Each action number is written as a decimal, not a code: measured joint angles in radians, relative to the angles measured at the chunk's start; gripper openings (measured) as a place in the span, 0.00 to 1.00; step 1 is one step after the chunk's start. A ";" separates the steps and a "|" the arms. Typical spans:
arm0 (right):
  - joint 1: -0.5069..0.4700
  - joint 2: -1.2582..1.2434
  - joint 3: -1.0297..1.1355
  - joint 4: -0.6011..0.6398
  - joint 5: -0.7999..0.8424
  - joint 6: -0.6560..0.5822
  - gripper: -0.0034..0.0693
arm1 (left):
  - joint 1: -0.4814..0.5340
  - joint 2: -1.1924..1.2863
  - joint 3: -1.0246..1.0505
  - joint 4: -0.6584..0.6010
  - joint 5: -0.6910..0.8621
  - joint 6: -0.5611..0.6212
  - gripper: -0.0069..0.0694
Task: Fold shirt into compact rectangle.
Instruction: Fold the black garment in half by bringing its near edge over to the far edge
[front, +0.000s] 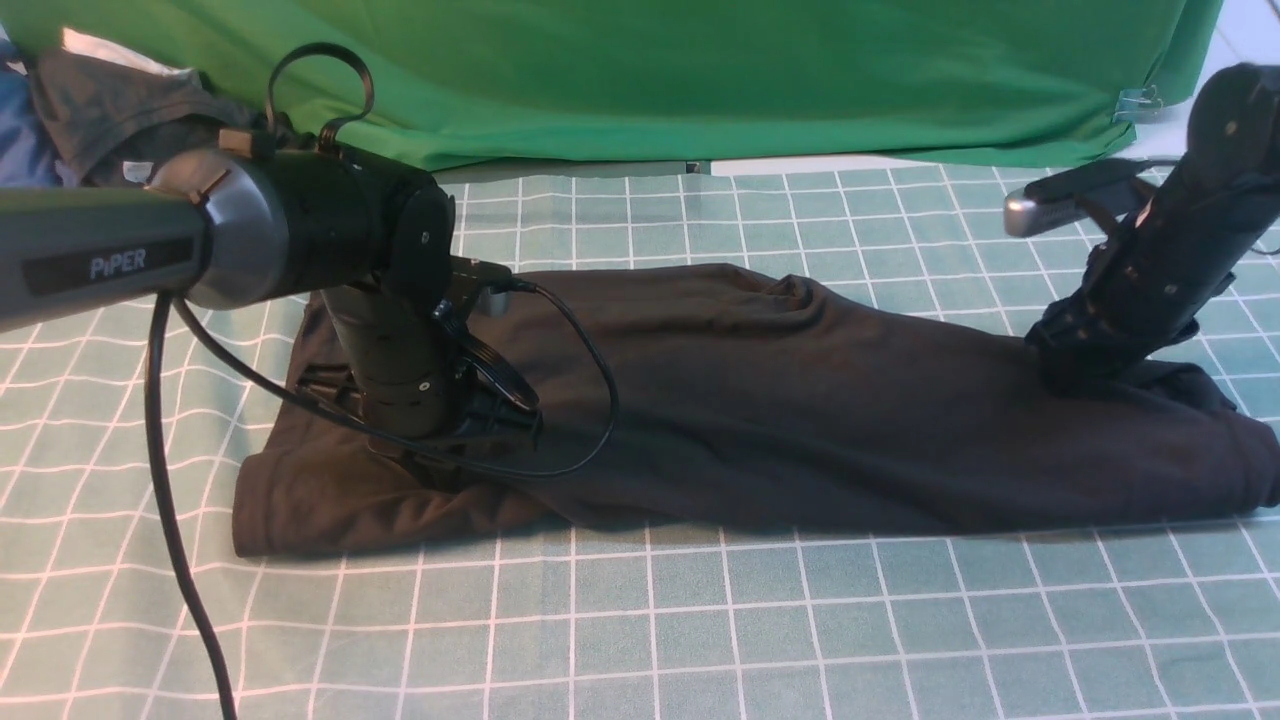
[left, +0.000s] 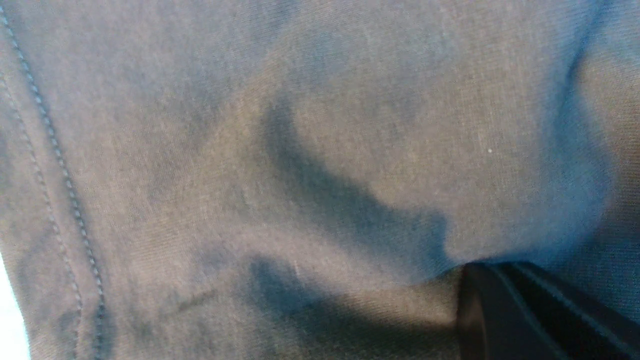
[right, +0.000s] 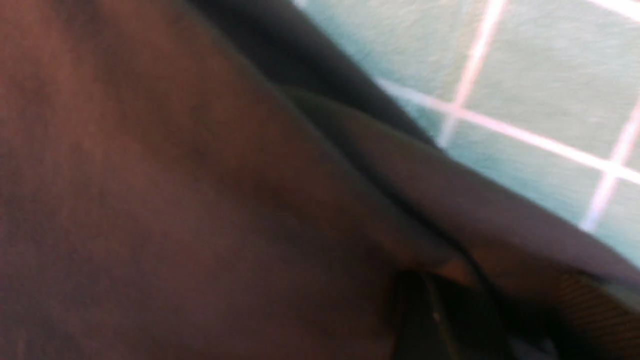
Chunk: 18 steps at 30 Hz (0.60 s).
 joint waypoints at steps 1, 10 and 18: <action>0.005 0.004 0.000 0.000 -0.001 -0.002 0.47 | 0.000 0.000 0.000 0.000 0.000 0.000 0.10; 0.014 0.001 -0.001 0.000 0.003 -0.003 0.09 | 0.000 0.000 0.000 0.000 0.000 0.014 0.10; 0.013 -0.106 -0.001 -0.008 -0.012 -0.003 0.08 | 0.000 0.000 0.000 0.001 0.000 0.014 0.10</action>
